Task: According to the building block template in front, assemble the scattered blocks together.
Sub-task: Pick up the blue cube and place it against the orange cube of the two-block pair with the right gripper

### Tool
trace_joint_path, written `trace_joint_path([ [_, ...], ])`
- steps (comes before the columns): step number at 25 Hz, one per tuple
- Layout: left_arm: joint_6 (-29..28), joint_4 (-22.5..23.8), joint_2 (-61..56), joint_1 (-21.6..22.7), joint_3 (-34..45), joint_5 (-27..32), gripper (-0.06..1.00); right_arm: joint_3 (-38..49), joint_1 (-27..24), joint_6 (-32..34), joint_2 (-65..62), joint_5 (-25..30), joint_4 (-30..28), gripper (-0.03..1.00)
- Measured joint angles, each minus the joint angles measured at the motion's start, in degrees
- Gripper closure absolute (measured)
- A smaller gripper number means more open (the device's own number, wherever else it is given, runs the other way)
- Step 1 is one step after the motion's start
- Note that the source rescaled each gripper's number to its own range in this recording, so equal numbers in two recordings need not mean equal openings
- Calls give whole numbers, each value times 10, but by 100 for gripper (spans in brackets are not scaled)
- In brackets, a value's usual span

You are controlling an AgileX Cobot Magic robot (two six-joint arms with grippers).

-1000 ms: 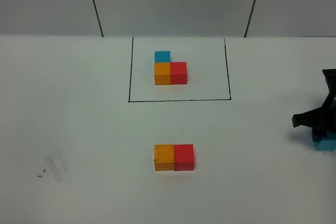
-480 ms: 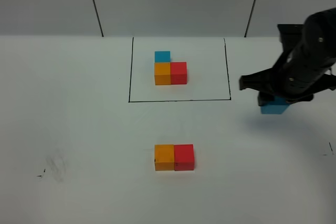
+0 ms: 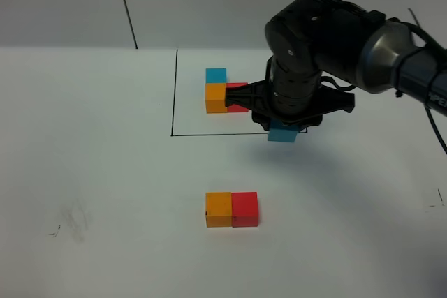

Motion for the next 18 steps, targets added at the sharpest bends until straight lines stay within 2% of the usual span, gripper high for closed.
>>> trace_joint_path([
  [4, 0, 0, 0, 0, 0, 0, 32, -47, 3, 2, 42, 23, 42, 97],
  [7, 0, -3, 0, 0, 0, 0, 32, -53, 8, 5, 59, 27, 49, 97],
  [14, 1, 0, 0, 0, 0, 0, 32, -54, 70, 29, 69, -3, -26, 97],
  [18, 1, 0, 0, 0, 0, 0, 32, -60, 85, 25, 77, -13, -22, 97],
])
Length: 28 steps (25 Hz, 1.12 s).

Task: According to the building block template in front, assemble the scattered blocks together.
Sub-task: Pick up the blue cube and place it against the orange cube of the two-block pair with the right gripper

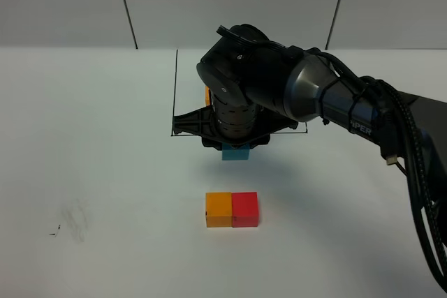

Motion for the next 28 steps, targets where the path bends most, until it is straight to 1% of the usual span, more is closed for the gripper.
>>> trace_joint_path([
  [3, 0, 0, 0, 0, 0, 0, 32, -24, 3, -23, 19, 6, 14, 97],
  [6, 0, 0, 0, 0, 0, 0, 32, -62, 10, -34, 46, 37, 22, 97],
  [11, 0, 0, 0, 0, 0, 0, 32, -119, 17, -29, 87, 89, 25, 97],
  [21, 0, 0, 0, 0, 0, 0, 32, -128, 18, 17, 100, 97, 23, 97],
  [28, 0, 0, 0, 0, 0, 0, 32, -128, 18, 27, 119, 97, 22, 97],
])
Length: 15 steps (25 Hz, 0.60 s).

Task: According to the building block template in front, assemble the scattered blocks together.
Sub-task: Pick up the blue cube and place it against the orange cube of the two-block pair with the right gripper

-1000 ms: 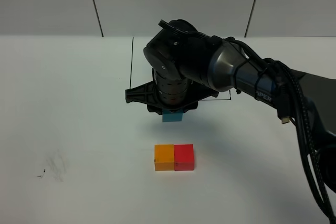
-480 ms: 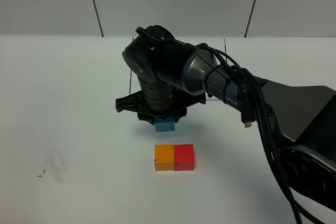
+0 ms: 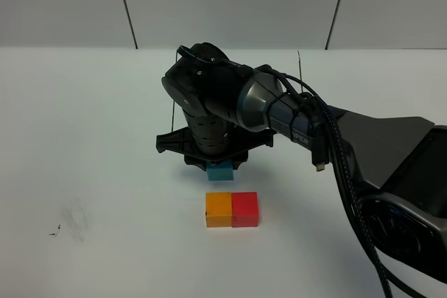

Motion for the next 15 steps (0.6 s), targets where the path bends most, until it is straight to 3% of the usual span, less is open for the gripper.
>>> trace_joint_path([
  [15, 0, 0, 0, 0, 0, 0, 32, 0, 0, 4, 15, 5, 19, 97],
])
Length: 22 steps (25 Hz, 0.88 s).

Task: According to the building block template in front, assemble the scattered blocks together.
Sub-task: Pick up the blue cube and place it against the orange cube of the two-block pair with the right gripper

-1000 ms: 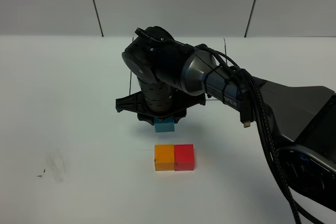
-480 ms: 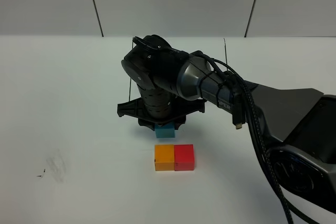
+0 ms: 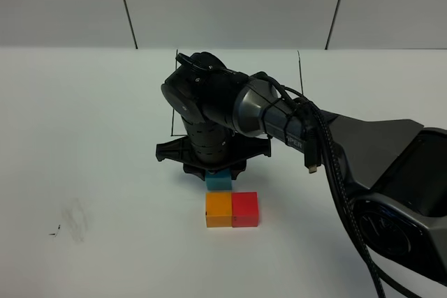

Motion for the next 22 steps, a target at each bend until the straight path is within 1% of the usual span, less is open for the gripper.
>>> trace_joint_path([
  [22, 0, 0, 0, 0, 0, 0, 32, 0, 0, 0, 19, -2, 1, 97],
])
